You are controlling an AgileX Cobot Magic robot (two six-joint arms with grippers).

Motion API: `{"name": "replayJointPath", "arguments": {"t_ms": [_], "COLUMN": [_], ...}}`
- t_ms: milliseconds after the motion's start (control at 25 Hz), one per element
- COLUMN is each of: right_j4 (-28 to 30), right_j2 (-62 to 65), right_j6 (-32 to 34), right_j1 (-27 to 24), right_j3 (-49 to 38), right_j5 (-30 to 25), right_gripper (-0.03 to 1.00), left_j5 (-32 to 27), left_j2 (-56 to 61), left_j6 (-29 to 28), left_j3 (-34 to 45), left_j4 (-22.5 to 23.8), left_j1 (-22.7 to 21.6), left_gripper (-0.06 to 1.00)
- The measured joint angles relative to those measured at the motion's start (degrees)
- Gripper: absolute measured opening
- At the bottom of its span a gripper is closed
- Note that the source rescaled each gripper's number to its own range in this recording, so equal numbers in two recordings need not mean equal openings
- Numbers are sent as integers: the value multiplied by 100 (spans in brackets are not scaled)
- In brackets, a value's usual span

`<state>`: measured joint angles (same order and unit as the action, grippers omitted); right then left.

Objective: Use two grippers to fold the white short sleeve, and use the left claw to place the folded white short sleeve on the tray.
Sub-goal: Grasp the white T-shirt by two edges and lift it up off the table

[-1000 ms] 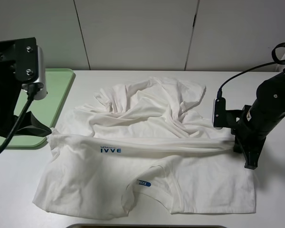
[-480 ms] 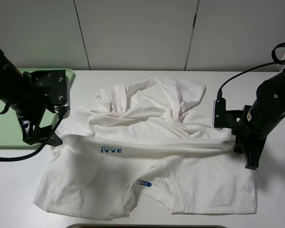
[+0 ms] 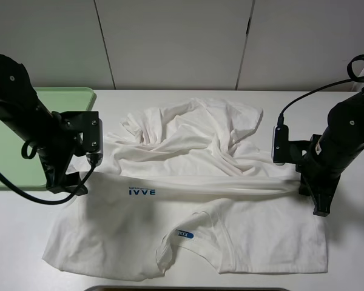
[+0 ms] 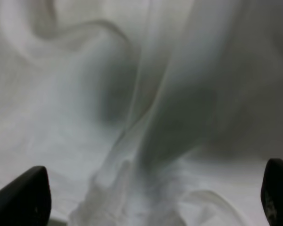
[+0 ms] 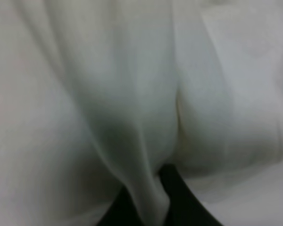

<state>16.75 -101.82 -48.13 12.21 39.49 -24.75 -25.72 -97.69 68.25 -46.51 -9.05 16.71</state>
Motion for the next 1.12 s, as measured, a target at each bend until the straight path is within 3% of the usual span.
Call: {"name": "replayJointPath", "arguments": {"t_ms": [440,560,720,800,1120], "right_j4": [-6,-6,-6,10,57], "right_j2": [0,0,0,0,445], "right_j6": [0,0,0,0,234], "right_j1": [0,0,0,0,0], "right_j3": [0,0,0,0,-5], "right_j5": [47,47,47,47,437], "right_gripper": [0,0,0,0,0], "left_j5": [415,428,346,326,360], "left_j2": [-692,-781,-781,-738,-114], "left_j6": [163,177,183,183,-112], "left_j3": [0,0,0,0,5], "left_j4": [-175,-209,-211,-211,-216], "left_j1": [0,0,0,0,0], "left_gripper": [82,67,18,4,1]}}
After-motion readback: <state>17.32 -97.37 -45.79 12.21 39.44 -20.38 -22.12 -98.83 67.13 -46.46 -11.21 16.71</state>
